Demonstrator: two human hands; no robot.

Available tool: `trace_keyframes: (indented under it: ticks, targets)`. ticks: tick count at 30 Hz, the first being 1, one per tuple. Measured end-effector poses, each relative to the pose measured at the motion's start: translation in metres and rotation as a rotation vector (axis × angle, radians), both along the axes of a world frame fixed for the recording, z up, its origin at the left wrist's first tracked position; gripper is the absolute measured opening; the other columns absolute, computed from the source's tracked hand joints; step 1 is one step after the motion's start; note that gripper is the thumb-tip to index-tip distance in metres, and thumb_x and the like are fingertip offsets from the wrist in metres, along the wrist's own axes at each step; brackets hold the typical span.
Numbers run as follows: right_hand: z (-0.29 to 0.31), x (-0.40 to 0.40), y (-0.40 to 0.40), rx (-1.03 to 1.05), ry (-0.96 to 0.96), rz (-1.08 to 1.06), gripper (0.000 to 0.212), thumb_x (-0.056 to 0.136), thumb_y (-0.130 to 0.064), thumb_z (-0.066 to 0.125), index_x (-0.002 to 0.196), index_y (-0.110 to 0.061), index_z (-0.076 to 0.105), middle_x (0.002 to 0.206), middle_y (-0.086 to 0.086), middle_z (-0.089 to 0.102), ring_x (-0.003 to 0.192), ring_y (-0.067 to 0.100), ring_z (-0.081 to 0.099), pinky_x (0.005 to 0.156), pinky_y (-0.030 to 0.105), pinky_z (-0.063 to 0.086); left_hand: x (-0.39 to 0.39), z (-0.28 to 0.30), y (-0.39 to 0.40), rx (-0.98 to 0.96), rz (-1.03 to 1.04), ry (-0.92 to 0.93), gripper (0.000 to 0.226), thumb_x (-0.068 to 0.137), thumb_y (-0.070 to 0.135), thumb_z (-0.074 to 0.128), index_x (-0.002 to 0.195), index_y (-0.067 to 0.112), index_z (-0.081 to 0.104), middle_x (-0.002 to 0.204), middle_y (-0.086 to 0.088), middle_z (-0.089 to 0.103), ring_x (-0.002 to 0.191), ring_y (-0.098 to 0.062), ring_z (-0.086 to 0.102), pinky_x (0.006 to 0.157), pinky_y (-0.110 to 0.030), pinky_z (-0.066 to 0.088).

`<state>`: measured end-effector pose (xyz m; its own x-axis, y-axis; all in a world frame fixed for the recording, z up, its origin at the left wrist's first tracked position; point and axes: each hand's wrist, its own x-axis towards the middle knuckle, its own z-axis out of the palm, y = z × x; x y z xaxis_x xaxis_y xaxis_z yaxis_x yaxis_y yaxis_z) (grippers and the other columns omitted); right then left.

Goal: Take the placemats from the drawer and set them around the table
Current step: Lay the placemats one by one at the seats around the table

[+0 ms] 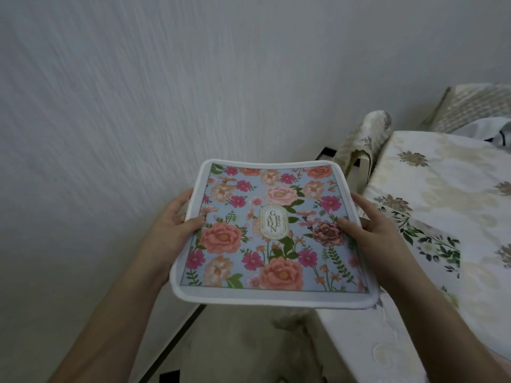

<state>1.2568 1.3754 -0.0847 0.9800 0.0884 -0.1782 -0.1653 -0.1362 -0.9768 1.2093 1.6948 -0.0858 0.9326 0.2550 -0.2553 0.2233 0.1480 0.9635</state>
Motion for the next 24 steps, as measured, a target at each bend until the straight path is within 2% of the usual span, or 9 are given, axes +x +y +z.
trace_keyframes:
  ticks: [13,17,21,24]
  targets:
    - [0.005,0.104,-0.009,0.005,0.035,-0.054,0.054,0.095,-0.02,0.061,0.141,-0.042,0.043,0.092,0.007,0.077,0.077,0.031,0.075,0.071,0.051,0.06,0.109,0.021,-0.012,0.054,-0.058,0.005,0.045,0.094,0.004,0.061,0.129,0.031,0.057,0.097,-0.013,0.077,0.082,-0.037,0.074,0.065,-0.048,0.063]
    - [0.009,0.129,0.005,-0.001,0.022,-0.082,0.053,0.095,-0.019,0.06,0.142,-0.04,0.043,0.088,0.005,0.077,0.076,0.029,0.075,0.063,0.044,0.062,0.143,0.019,-0.001,0.041,-0.061,-0.002,0.047,0.093,0.005,0.062,0.131,0.034,0.057,0.098,-0.012,0.077,0.084,-0.038,0.074,0.068,-0.049,0.062]
    - [0.014,0.155,0.023,-0.017,0.018,-0.119,0.052,0.095,-0.018,0.061,0.139,-0.04,0.044,0.087,0.003,0.077,0.074,0.028,0.075,0.055,0.035,0.06,0.178,0.016,0.012,0.084,-0.104,-0.037,0.048,0.095,0.009,0.061,0.131,0.04,0.055,0.096,-0.007,0.077,0.08,-0.034,0.075,0.063,-0.045,0.062]
    - [0.02,0.174,0.036,-0.01,0.008,-0.151,0.048,0.095,-0.017,0.06,0.134,-0.04,0.046,0.085,0.002,0.077,0.074,0.027,0.075,0.053,0.032,0.06,0.209,0.016,0.025,0.073,-0.15,-0.056,0.051,0.095,0.007,0.061,0.135,0.039,0.054,0.097,-0.006,0.078,0.081,-0.033,0.075,0.062,-0.044,0.062]
